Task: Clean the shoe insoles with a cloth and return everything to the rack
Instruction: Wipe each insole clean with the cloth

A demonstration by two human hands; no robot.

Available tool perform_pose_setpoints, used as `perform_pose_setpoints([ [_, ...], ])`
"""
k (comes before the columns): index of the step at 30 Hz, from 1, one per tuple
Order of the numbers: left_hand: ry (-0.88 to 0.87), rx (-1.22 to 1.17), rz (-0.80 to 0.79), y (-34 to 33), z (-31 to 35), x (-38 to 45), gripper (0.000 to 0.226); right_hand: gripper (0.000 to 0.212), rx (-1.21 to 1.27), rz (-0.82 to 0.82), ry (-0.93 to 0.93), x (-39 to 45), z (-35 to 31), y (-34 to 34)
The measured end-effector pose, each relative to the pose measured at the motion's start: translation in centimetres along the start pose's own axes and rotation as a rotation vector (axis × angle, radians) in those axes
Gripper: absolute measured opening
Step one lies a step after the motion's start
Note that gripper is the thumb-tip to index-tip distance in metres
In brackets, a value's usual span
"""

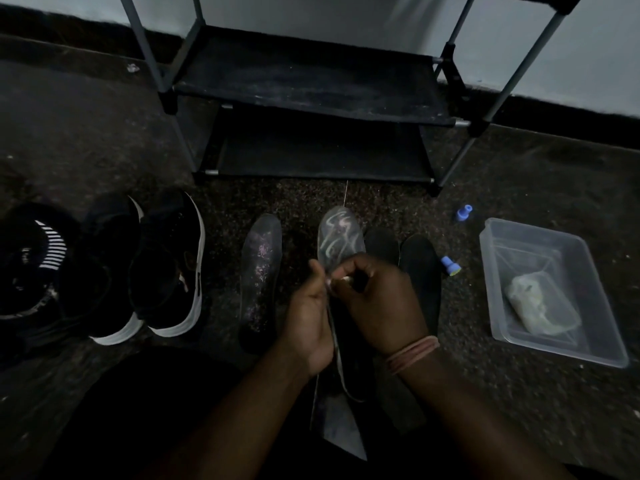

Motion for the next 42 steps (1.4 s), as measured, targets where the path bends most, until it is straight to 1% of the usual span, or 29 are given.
perform_pose_setpoints([
  [4,0.022,0.045,0.024,-0.4,-1.0,-0.2,0.066,0.013,-0.148,0.197,-0.061,0.7,2.0,1.8],
  [5,0.016,0.039,0.032,-0.4,-0.9,-0.3,0.066,0.014,-0.151,0.197,-0.051,0.5,1.5,1.7],
  [8,-0.033,0.011,0.039,0.3,0.2,0.0,0.071,0.013,-0.026,0.033,0.015,-0.8,-1.4,-0.2],
  [10,-0.041,-0.009,0.026,0.5,0.5,0.1,0.073,0.013,0.034,-0.012,0.026,-1.1,-2.2,-0.6],
  [12,-0.019,-0.011,0.041,0.4,0.0,0.1,0.071,0.013,0.012,0.030,-0.014,-0.4,-0.7,0.0],
  [14,0.015,0.011,0.047,0.1,-0.8,0.1,0.067,0.013,-0.086,0.138,-0.061,0.4,1.3,1.4],
  [16,0.027,0.038,0.054,0.0,-1.0,-0.1,0.065,0.015,-0.191,0.208,-0.054,0.3,1.3,2.0],
  [17,0.018,0.042,0.059,0.0,-0.8,-0.2,0.065,0.016,-0.191,0.180,-0.026,0.0,0.5,1.4],
  [19,-0.025,0.030,0.061,0.4,0.0,-0.2,0.068,0.014,-0.093,0.050,0.037,-0.8,-1.5,0.0],
  [20,-0.037,0.023,0.060,0.5,0.2,-0.1,0.069,0.013,-0.053,0.015,0.055,-0.9,-1.9,-0.2],
  [22,-0.018,0.042,0.062,0.2,-0.1,-0.2,0.069,0.014,-0.062,0.042,0.029,-0.2,-0.6,0.3],
  [24,0.038,0.090,0.057,0.1,-1.2,-0.1,0.066,0.016,-0.131,0.134,-0.041,0.6,1.7,1.3],
  [25,0.054,0.108,0.058,0.0,-1.5,-0.2,0.066,0.017,-0.168,0.154,-0.064,0.5,2.0,1.6],
  [27,0.045,0.108,0.063,0.2,-1.2,-0.2,0.067,0.016,-0.167,0.125,-0.037,0.0,1.0,1.0],
  [29,0.012,0.044,0.064,0.5,-0.4,-0.1,0.071,0.015,-0.042,0.029,-0.006,-0.6,-0.8,0.0],
  [31,0.008,0.019,0.064,0.5,-0.2,0.1,0.073,0.015,0.023,0.001,-0.015,-0.4,-0.7,-0.1],
  [32,0.021,0.032,0.061,0.5,-0.4,0.1,0.073,0.015,0.008,0.024,-0.033,0.0,0.0,0.2],
  [34,0.065,0.064,0.047,0.2,-1.3,0.2,0.072,0.016,-0.089,0.124,-0.066,0.6,1.6,1.5],
  [36,0.087,0.082,0.042,0.3,-1.6,0.1,0.071,0.015,-0.200,0.162,-0.038,0.4,1.2,1.8],
  [37,0.078,0.071,0.038,0.3,-1.4,0.1,0.071,0.014,-0.228,0.131,0.000,0.1,0.3,1.2],
  [38,0.057,0.052,0.038,0.5,-0.9,0.1,0.071,0.014,-0.205,0.073,0.036,-0.2,-0.7,0.4],
  [40,0.020,0.019,0.046,0.7,-0.3,0.2,0.071,0.014,-0.094,-0.019,0.059,-0.3,-1.2,-0.4],
  [42,0.038,0.032,0.030,0.2,-0.8,0.1,0.071,0.015,-0.120,0.007,0.022,0.3,0.1,0.5],
])
Point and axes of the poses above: each hand's wrist, its own x-axis towards the middle knuckle, its own y-axis out of the back of the hand, z = x × y, the point moved 7 cm from there along x, towards the middle knuckle, and after that the axes turned 15 degrees about -x, right-handed, at the moved point
